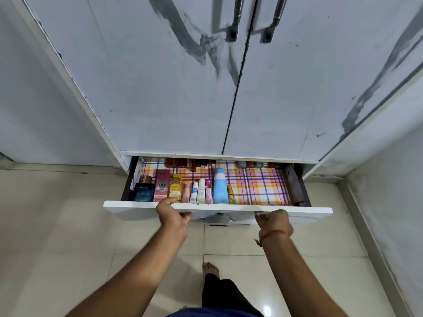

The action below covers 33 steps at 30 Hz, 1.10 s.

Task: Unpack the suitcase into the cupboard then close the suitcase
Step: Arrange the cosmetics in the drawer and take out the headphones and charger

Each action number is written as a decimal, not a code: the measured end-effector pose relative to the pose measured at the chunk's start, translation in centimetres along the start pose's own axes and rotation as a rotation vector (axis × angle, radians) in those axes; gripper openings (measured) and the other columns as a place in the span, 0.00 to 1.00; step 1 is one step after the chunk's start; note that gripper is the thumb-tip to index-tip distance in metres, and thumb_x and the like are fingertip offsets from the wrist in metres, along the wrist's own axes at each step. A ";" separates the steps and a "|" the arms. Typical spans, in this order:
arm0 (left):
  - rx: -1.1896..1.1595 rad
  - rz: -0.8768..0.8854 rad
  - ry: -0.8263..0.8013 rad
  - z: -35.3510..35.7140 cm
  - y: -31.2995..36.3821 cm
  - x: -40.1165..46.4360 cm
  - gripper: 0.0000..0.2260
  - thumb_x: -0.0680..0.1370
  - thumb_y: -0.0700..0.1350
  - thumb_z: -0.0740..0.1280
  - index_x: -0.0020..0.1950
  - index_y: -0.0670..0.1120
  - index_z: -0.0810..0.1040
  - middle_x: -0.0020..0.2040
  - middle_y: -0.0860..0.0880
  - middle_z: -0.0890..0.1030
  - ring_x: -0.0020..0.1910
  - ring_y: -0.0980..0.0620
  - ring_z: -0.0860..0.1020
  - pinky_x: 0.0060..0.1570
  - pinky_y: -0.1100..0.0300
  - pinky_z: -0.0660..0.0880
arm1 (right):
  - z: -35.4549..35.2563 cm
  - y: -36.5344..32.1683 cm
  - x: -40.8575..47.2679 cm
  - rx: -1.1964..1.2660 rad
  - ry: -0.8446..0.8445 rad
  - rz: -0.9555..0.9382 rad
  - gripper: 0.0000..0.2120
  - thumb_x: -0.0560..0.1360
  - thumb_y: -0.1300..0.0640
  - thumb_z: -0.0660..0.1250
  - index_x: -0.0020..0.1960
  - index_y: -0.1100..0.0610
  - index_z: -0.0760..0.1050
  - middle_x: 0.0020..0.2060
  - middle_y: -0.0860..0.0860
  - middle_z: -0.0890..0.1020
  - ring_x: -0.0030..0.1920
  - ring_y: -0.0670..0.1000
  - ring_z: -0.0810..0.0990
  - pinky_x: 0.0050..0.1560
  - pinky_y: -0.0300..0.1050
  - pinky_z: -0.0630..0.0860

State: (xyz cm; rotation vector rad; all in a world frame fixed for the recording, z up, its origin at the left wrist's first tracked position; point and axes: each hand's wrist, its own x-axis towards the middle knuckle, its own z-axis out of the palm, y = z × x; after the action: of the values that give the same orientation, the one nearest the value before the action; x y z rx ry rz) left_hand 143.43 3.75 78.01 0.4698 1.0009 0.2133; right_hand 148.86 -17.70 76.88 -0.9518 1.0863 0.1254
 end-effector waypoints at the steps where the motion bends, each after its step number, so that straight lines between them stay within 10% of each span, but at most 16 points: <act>1: -0.025 0.004 0.001 0.5 0.1 0.4 0.21 0.70 0.42 0.58 0.63 0.48 0.75 0.54 0.46 0.84 0.56 0.44 0.82 0.59 0.50 0.71 | 0.5 -0.5 -0.1 0.023 -0.010 0.024 0.13 0.82 0.63 0.51 0.39 0.55 0.63 0.27 0.56 0.79 0.29 0.50 0.79 0.30 0.40 0.79; 8: -0.181 0.015 0.021 4.0 0.8 3.0 0.26 0.69 0.40 0.58 0.68 0.42 0.70 0.60 0.39 0.80 0.57 0.39 0.80 0.65 0.46 0.70 | 5.3 -2.1 1.5 0.038 0.025 -0.044 0.11 0.75 0.74 0.56 0.38 0.63 0.69 0.33 0.56 0.69 0.32 0.54 0.74 0.34 0.45 0.82; 12: -0.173 0.042 0.082 6.2 1.0 4.6 0.21 0.74 0.40 0.57 0.67 0.40 0.70 0.59 0.40 0.78 0.57 0.41 0.79 0.66 0.44 0.69 | 7.5 -3.3 2.2 0.067 0.077 -0.034 0.07 0.73 0.74 0.58 0.40 0.66 0.70 0.30 0.56 0.70 0.29 0.55 0.73 0.52 0.56 0.80; 21: -0.207 0.047 0.086 9.7 2.1 7.3 0.07 0.77 0.40 0.55 0.45 0.40 0.70 0.46 0.42 0.73 0.45 0.43 0.75 0.66 0.43 0.68 | 10.8 -5.3 4.8 0.166 -0.113 0.078 0.15 0.82 0.66 0.50 0.38 0.55 0.62 0.39 0.53 0.68 0.36 0.50 0.73 0.60 0.53 0.76; 27: -0.209 0.058 0.050 11.4 2.8 8.7 0.06 0.76 0.40 0.54 0.44 0.41 0.70 0.46 0.43 0.73 0.45 0.42 0.73 0.65 0.43 0.67 | 13.4 -6.7 4.3 0.000 0.055 -0.015 0.13 0.71 0.73 0.59 0.32 0.60 0.67 0.27 0.54 0.67 0.26 0.53 0.72 0.35 0.48 0.82; 30: -0.206 0.072 0.060 12.2 3.0 9.3 0.04 0.75 0.40 0.55 0.43 0.43 0.69 0.46 0.44 0.72 0.50 0.41 0.72 0.65 0.43 0.68 | 13.9 -7.2 4.3 -0.054 0.050 0.007 0.14 0.71 0.74 0.59 0.32 0.60 0.66 0.29 0.53 0.68 0.26 0.51 0.75 0.13 0.44 0.69; 33: -0.175 0.087 0.087 12.5 3.0 10.0 0.02 0.73 0.41 0.56 0.42 0.44 0.67 0.45 0.45 0.71 0.48 0.41 0.70 0.62 0.44 0.69 | 14.1 -7.1 4.7 -0.093 0.040 -0.009 0.11 0.69 0.73 0.57 0.34 0.60 0.68 0.31 0.54 0.71 0.26 0.51 0.76 0.34 0.47 0.81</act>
State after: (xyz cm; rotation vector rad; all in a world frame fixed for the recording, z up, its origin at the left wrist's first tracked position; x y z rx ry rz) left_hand 159.42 6.67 77.49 0.3471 1.0373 0.3989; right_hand 164.67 -13.69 79.13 -1.0458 1.1201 0.1509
